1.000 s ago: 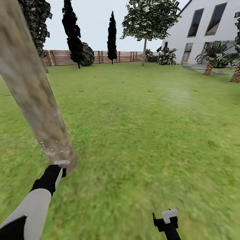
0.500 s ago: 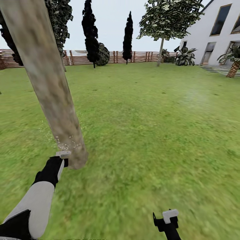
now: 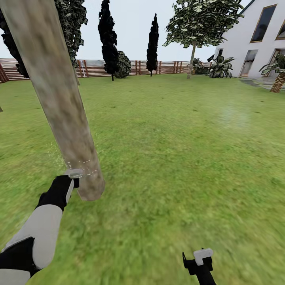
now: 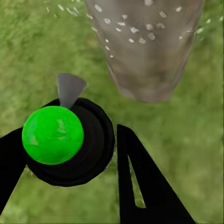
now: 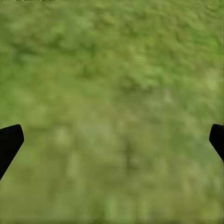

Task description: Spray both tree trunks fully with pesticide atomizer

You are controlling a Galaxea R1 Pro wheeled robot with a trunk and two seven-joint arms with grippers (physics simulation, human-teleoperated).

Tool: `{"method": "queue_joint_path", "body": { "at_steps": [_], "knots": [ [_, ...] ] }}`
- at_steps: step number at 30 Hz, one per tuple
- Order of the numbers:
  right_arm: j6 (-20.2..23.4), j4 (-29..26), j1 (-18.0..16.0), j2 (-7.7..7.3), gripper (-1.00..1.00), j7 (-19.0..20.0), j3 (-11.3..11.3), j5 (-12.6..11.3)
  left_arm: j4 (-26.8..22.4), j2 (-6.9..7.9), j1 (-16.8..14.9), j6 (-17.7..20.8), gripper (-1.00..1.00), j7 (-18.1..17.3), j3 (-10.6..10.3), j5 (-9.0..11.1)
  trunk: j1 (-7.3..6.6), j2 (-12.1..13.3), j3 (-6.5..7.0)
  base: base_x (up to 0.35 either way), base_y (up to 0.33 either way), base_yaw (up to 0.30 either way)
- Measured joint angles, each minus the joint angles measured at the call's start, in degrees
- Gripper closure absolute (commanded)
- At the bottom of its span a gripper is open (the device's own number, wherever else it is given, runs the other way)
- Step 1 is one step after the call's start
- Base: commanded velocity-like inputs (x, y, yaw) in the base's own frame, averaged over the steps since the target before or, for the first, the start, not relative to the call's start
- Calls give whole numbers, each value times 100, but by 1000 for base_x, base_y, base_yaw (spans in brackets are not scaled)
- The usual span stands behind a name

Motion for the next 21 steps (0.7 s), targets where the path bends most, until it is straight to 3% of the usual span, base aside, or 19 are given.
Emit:
{"method": "queue_joint_path", "body": {
  "at_steps": [3,9,13,21],
  "knots": [
    [1,0,-1,0,-100,0,-1,0,-41,-149,-105,14,100,10,-28,-46,0,0,0,0,0,124],
    [-2,0,0,4,-100,0,0,0,-82,-63,-81,26,100,-2,-40,-59,-1,0,0,39,-21,166],
    [-6,0,0,0,-100,0,0,3,-75,-124,-81,5,100,10,-54,-51,-2,0,0,235,-144,6],
    [-3,-1,0,0,-100,0,0,1,-76,-104,-67,-16,100,11,-68,-66,-2,0,0,262,-22,0]
  ]
}}
